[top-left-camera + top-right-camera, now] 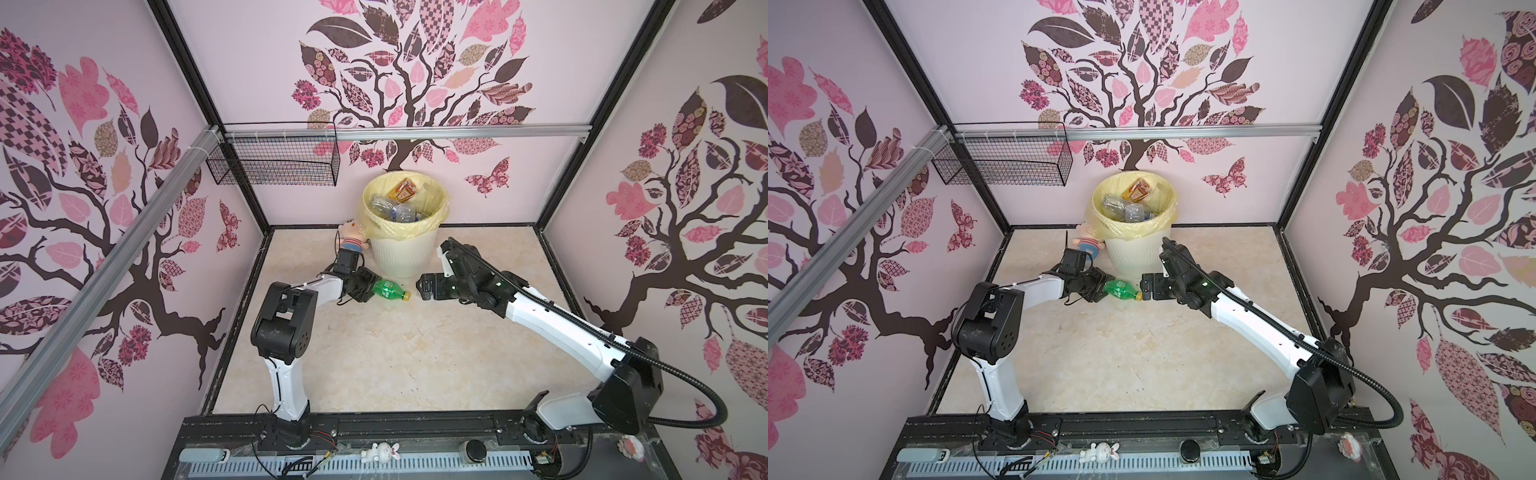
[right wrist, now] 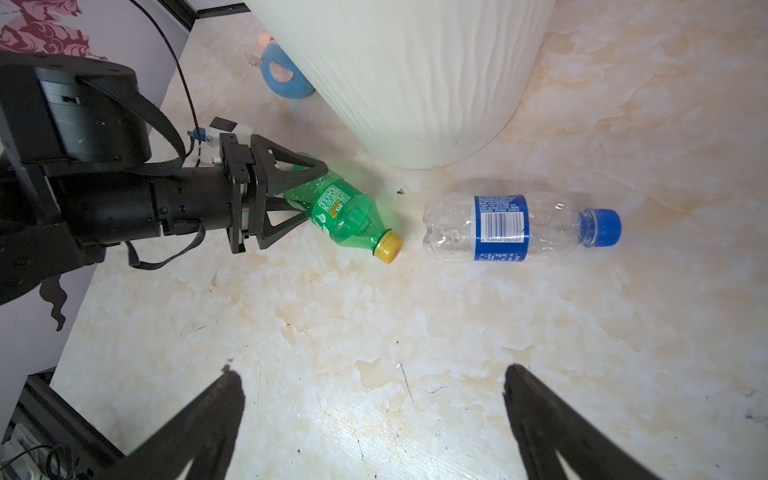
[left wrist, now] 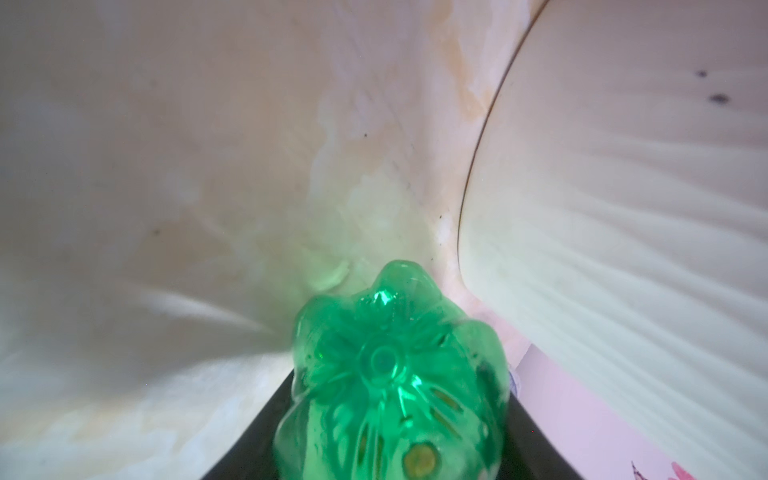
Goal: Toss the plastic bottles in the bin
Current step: 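Lift the green bottle with left gripper toward the right gripper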
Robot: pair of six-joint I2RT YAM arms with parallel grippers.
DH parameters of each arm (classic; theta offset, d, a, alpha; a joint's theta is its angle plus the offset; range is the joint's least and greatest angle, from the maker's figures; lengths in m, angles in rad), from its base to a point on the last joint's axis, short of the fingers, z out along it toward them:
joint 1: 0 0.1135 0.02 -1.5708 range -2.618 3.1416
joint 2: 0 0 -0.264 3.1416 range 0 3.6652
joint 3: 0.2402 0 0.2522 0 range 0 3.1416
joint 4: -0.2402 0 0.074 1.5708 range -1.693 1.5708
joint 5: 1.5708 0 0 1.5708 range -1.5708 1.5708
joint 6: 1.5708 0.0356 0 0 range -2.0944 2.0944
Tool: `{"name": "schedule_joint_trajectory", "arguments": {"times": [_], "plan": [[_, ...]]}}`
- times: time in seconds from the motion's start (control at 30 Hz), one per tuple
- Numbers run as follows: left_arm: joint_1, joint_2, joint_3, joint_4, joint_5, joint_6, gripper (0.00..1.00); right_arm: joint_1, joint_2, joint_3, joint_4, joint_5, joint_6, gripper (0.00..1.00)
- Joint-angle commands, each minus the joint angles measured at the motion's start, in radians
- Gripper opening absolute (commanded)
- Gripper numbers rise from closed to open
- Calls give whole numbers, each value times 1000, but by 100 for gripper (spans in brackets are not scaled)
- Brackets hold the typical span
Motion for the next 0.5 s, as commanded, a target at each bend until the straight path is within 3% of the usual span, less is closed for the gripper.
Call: {"name": "schedule_joint_trajectory", "arguments": {"times": [0.0,0.2,0.47], "plan": [[5,-79,17,-86,3,150,49,-11,-18,30,-11,-50,-28,100],[5,-186,54,-157,20,302,50,-41,8,82,-26,-161,-83,100],[-33,-304,84,-177,81,386,49,-50,60,144,-55,-241,-124,100]]}}
